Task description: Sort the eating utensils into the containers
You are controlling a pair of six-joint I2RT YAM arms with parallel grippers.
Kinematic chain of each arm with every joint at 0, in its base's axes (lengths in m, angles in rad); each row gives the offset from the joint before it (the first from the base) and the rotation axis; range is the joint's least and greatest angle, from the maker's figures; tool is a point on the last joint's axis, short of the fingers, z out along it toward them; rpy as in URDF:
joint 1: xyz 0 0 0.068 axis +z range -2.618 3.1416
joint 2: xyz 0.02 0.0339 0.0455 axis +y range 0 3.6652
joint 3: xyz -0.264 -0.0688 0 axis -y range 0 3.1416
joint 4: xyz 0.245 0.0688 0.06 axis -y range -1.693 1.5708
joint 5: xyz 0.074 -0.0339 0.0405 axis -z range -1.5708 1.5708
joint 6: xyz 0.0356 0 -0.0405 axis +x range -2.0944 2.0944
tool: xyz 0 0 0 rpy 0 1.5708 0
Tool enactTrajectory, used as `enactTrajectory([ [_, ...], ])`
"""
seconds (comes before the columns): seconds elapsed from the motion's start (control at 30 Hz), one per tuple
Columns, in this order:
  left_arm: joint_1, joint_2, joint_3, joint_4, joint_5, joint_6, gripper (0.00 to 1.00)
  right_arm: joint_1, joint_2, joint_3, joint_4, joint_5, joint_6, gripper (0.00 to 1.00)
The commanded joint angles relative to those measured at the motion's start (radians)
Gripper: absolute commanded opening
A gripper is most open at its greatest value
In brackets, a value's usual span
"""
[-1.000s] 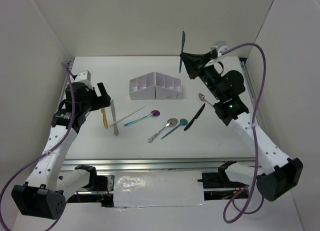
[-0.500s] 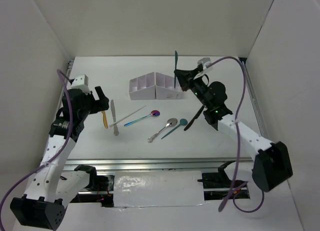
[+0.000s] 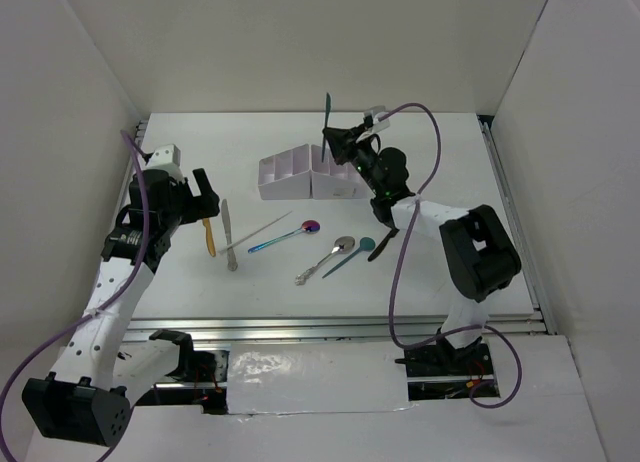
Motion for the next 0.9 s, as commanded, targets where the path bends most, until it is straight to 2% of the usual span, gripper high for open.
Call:
enactTrajectory([
  [0.0,0.005,-0.020,0.024,0.049,0.006,0.009,0.99,0.006,0.057,0.076,0.149,0.049,0.032,0.00],
  [0.2,0.005,-0.012,0.057,0.024,0.016,0.046,0.99,0.004,0.164,0.133,0.173,0.087,0.029,0.00],
  [0.33,0.007,-0.022,0.057,0.024,0.013,0.069,0.99,0.003,0.215,0.171,0.146,0.057,0.024,0.00],
  [0.63,0.005,-0.020,0.065,0.017,0.017,0.078,0.99,0.015,0.244,0.124,0.170,0.081,0.026,0.00],
  [0.7,0.004,-0.023,0.064,0.015,0.019,0.077,0.99,0.016,0.241,0.118,0.166,0.086,0.022,0.11],
  [0.77,0.002,-0.028,0.059,0.015,0.019,0.077,0.99,0.018,0.235,0.110,0.152,0.083,0.022,0.14],
  [0.87,0.002,-0.031,0.057,0.012,0.008,0.071,0.99,0.018,0.215,0.102,0.138,0.083,0.022,0.34],
])
